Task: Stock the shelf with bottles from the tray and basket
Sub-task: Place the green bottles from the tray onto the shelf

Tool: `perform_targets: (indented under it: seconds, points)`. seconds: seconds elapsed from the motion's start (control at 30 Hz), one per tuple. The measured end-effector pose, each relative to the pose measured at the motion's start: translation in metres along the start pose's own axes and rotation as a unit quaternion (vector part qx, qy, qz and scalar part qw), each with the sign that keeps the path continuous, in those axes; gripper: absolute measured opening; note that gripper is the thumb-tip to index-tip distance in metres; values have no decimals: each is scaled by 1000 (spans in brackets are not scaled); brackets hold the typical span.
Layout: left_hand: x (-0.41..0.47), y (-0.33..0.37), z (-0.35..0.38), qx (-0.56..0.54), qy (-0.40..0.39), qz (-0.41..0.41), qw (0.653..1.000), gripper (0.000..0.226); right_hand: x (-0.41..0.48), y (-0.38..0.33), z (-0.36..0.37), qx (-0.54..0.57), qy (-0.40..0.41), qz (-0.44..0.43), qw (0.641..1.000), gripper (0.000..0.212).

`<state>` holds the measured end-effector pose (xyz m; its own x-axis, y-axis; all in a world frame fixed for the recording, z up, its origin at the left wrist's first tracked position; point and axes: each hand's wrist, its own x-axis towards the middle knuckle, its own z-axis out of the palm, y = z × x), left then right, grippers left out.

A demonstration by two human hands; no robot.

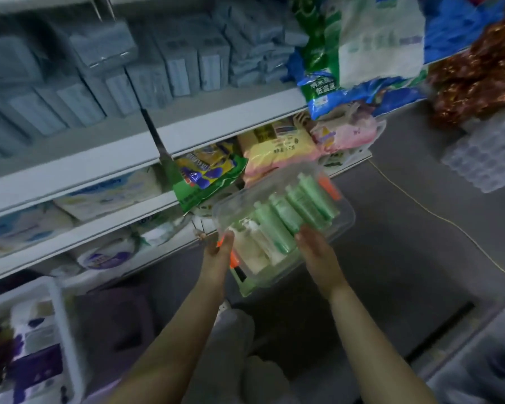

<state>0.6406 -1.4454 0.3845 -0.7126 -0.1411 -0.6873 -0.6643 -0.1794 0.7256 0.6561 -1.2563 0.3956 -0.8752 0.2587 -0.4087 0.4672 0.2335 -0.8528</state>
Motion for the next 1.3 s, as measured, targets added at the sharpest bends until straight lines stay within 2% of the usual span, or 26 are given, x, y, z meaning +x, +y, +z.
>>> perform_targets:
  seconds: [0.13, 0.2, 0.23, 0.33, 0.43, 0.57, 0.7, 0.83, 1.03, 1.13, 1.23, 1.3]
  points:
    - [69, -18, 20, -21, 96, -48, 994, 62, 58, 25, 11, -57, 5, 8, 998, 45]
    - [96, -34, 29, -38, 143, -113, 983, 79, 88, 41, 17, -109, -9, 2, 994, 46]
    - [106, -43, 34, -37, 168, -138, 975, 80, 100, 48, 20, -138, -18, 3, 990, 48]
    - [121, -66, 49, -20, 230, -125, 965, 64, 129, 66, 31, -176, -57, 11, 983, 53]
    - [130, -81, 63, -31, 290, -93, 952, 37, 148, 82, 42, -187, -91, 16, 978, 57]
    - [135, -85, 73, -27, 353, -70, 933, 26, 153, 98, 49, -253, -75, -11, 964, 66]
    - [138, -88, 72, -26, 351, -82, 932, 24, 156, 106, 53, -276, -100, -29, 955, 76]
    - [140, -92, 71, -27, 346, -85, 934, 28, 167, 108, 62, -277, -113, -3, 954, 85]
    - [138, -88, 76, -38, 346, -96, 933, 28, 173, 114, 67, -231, -96, 35, 968, 84]
    - [137, -90, 75, -35, 345, -88, 934, 30, 173, 106, 59, -137, -130, 84, 978, 66]
    - [137, -90, 74, -33, 346, -95, 933, 43, 165, 98, 47, -58, -174, 130, 974, 43]
    - [136, -90, 73, -33, 337, -97, 936, 44, 154, 87, 37, -10, -182, 143, 973, 31]
